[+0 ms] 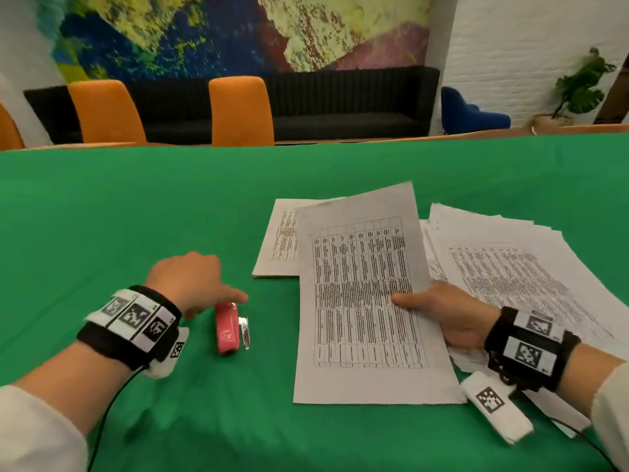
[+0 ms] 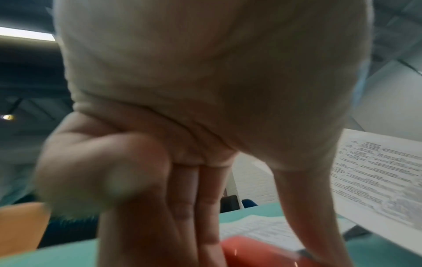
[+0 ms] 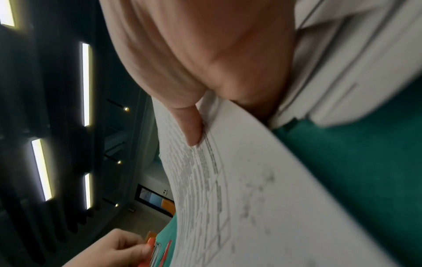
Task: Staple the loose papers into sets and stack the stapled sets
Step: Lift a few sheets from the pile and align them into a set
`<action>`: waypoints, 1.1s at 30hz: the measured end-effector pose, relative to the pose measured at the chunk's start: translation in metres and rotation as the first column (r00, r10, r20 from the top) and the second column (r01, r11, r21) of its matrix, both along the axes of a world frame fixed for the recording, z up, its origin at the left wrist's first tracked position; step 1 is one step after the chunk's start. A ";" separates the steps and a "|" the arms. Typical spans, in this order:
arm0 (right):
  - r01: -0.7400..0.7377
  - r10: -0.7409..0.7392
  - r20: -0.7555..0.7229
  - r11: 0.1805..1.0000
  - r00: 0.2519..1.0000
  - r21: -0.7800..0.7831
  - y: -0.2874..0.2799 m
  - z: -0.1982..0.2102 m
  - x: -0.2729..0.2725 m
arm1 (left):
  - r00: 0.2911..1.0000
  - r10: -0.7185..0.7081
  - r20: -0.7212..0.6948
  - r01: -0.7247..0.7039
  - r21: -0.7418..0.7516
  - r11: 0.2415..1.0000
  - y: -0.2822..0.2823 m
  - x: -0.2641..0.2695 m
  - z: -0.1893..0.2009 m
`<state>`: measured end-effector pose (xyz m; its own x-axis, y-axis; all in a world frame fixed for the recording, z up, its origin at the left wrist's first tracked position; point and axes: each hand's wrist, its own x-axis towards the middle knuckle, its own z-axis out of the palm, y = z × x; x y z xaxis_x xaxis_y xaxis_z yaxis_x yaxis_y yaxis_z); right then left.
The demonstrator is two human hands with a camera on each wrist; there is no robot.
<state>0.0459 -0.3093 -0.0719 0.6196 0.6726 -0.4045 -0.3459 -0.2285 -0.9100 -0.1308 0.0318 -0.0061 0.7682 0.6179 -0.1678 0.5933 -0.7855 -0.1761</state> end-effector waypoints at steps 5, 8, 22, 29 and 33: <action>-0.030 0.030 0.031 1.000 0.999 -0.001 -0.001 0.001 -0.001 | 1.000 -0.005 0.030 0.014 -0.311 0.950 -0.002 0.010 -0.012; -0.035 0.036 0.052 0.999 0.998 -0.005 -0.001 0.000 -0.001 | 0.990 -0.106 0.090 0.133 -0.379 0.916 -0.004 0.019 -0.015; -0.039 0.041 0.078 0.999 0.996 -0.024 -0.002 0.001 -0.002 | 0.906 -0.423 -0.004 0.382 -0.421 0.823 -0.007 0.019 0.002; -0.030 0.033 0.095 0.999 0.995 -0.036 0.000 0.001 -0.005 | 0.857 -0.226 0.463 0.506 -0.674 0.539 -0.002 0.025 0.060; -0.037 0.040 0.090 0.999 0.995 -0.030 0.000 0.002 -0.007 | 0.505 0.357 0.786 0.736 -0.608 0.296 0.005 0.047 0.064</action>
